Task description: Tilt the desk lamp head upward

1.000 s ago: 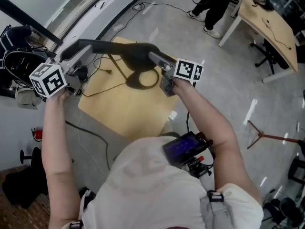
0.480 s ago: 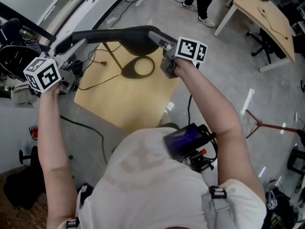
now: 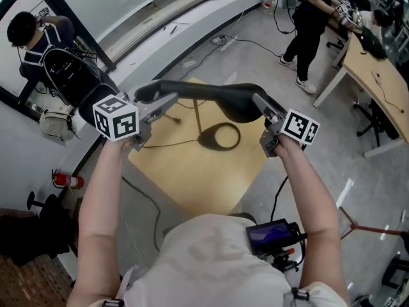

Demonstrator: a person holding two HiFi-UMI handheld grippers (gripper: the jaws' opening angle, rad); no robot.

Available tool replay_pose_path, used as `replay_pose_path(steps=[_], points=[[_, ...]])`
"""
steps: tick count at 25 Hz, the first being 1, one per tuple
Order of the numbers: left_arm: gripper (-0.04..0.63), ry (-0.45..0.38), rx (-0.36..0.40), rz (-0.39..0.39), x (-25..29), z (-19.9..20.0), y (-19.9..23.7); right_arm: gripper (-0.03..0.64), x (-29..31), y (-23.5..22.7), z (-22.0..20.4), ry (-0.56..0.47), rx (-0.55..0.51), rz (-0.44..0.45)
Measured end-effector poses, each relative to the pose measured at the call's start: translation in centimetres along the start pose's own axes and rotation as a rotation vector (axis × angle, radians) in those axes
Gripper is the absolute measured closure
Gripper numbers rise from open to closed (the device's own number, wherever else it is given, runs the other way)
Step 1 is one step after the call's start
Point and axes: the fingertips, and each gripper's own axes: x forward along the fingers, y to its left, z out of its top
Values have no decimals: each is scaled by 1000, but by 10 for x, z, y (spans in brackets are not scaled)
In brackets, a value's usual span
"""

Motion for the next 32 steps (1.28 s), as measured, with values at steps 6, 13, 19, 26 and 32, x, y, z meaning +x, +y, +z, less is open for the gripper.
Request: replay_pose_path(steps=[6,13,19,26,32], points=[[327,0,57,-13,-2,-10,3,313,-1,5,7,-11,-13,7],[321,74,227,-22,1,-8,8,328,0,6,9,-14,16,5],[327,109,264,-12,4,-11,4,328,1,10,24,-34,-61,5],[328,99,226,-14,2,-17,3,329,0,16,30,0,-208,-75],[328,93,180,-25,1,-23,2,333,-4,26,39,22,-308,-113]])
